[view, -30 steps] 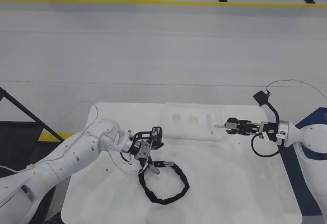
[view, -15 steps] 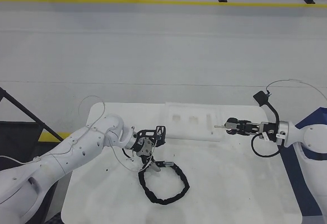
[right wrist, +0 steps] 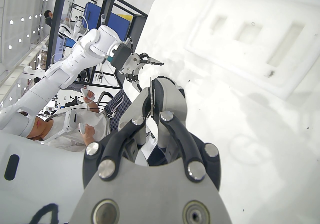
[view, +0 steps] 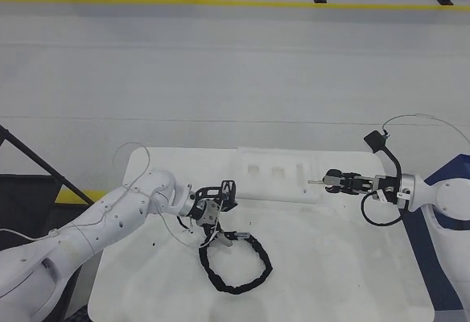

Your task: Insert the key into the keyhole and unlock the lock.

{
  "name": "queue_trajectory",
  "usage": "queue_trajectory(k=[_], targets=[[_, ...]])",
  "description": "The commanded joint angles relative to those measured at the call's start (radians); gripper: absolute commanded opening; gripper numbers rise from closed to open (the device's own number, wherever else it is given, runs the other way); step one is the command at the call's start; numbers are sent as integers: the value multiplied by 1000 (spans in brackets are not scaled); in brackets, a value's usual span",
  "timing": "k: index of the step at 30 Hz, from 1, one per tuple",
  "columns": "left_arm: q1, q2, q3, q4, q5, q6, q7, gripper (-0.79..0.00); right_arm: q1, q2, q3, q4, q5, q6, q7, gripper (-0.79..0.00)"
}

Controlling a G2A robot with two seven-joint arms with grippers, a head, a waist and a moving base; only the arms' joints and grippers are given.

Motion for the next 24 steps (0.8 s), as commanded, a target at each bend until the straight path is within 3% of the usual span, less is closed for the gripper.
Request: queue_trajectory(k=[1,7,12,18,24], targets=[[14,1,-15,-6,106,1,102,0,0,0,0,0,0,0,0,-785],[91,17,-51,15,454,39,418,0,0,0,0,0,0,0,0,-785],[134,16,-55,65,629,94,629,0,0,0,0,0,0,0,0,-785],[168,-10,-34,104,775,193,770,0,0,0,0,0,0,0,0,-785],[181,-51,-23,144,807,243,760,0,0,0,0,0,0,0,0,-785]])
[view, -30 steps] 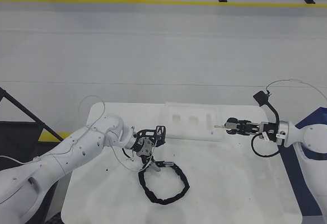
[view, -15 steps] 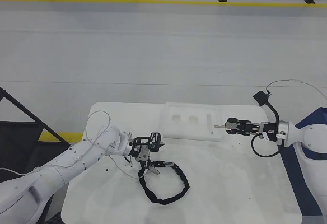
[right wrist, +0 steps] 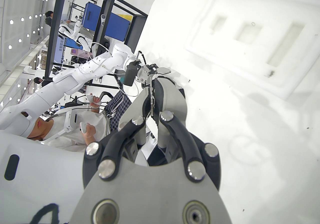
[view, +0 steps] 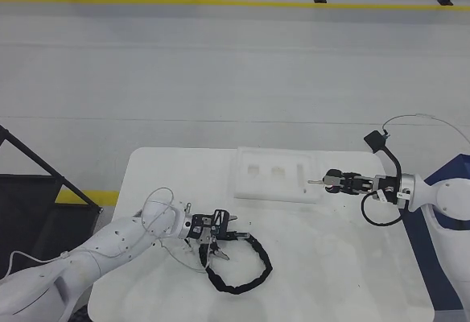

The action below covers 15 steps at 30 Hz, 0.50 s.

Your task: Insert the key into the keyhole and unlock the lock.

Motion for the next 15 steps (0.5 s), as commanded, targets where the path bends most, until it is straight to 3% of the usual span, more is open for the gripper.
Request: queue_trajectory(k=[1,9,10,13,15], targets=[[3,-12,-1,8,1,16,-7,0,0,0,0,0,0,0,0,-785],[19,-40,-21,31,-8,51,-46,0,0,0,0,0,0,0,0,-785],[20,-42,-23,31,-10,48,-50,-46,0,0,0,0,0,0,0,-785],[26,-47,-32,34,-10,52,-66,-80,0,0,0,0,0,0,0,-785],[31,-49,-38,35,-6,58,-73,-157,0,0,0,0,0,0,0,-785]])
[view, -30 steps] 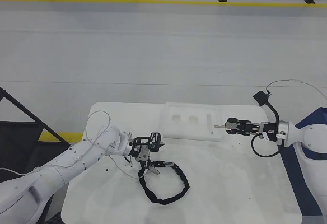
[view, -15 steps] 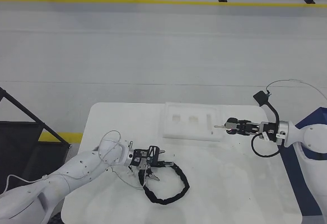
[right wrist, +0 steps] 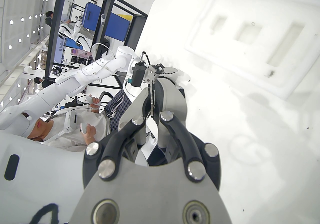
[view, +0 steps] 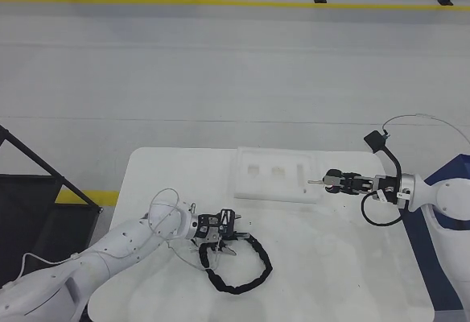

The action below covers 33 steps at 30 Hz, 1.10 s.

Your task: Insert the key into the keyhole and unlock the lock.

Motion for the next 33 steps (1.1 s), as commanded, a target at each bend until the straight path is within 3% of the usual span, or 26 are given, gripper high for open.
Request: queue_trajectory(k=[1,2,3,5,9,11,21,33], targets=[[6,-2,-5,-1,6,9,-8,-169,0,0,0,0,0,0,0,-785],[9,-3,-8,-4,9,13,-11,-209,0,0,0,0,0,0,0,-785],[11,-3,-11,-7,13,20,-16,-314,0,0,0,0,0,0,0,-785],[17,-5,-17,-14,18,26,-29,-409,0,0,0,0,0,0,0,-785],[27,-8,-30,-23,17,33,-68,-548,0,0,0,0,0,0,0,-785],[30,-10,-36,-25,17,27,-78,-785,0,0,0,0,0,0,0,-785],[21,-13,-75,-32,3,-69,-4,-785,0,0,0,0,0,0,0,-785],[-41,-15,-99,-33,66,-263,338,-785,-11,3,-12,-20,-45,18,-3,-785]])
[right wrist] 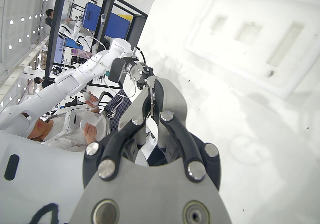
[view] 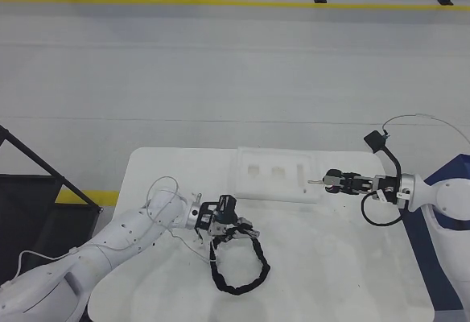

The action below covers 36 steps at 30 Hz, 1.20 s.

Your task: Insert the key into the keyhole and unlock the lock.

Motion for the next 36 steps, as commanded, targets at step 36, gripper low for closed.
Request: queue_trajectory(k=[36], targets=[[-178,-10,225,-68,-176,94,195,-785,-79,29,-26,-213,-100,122,113,-785]])
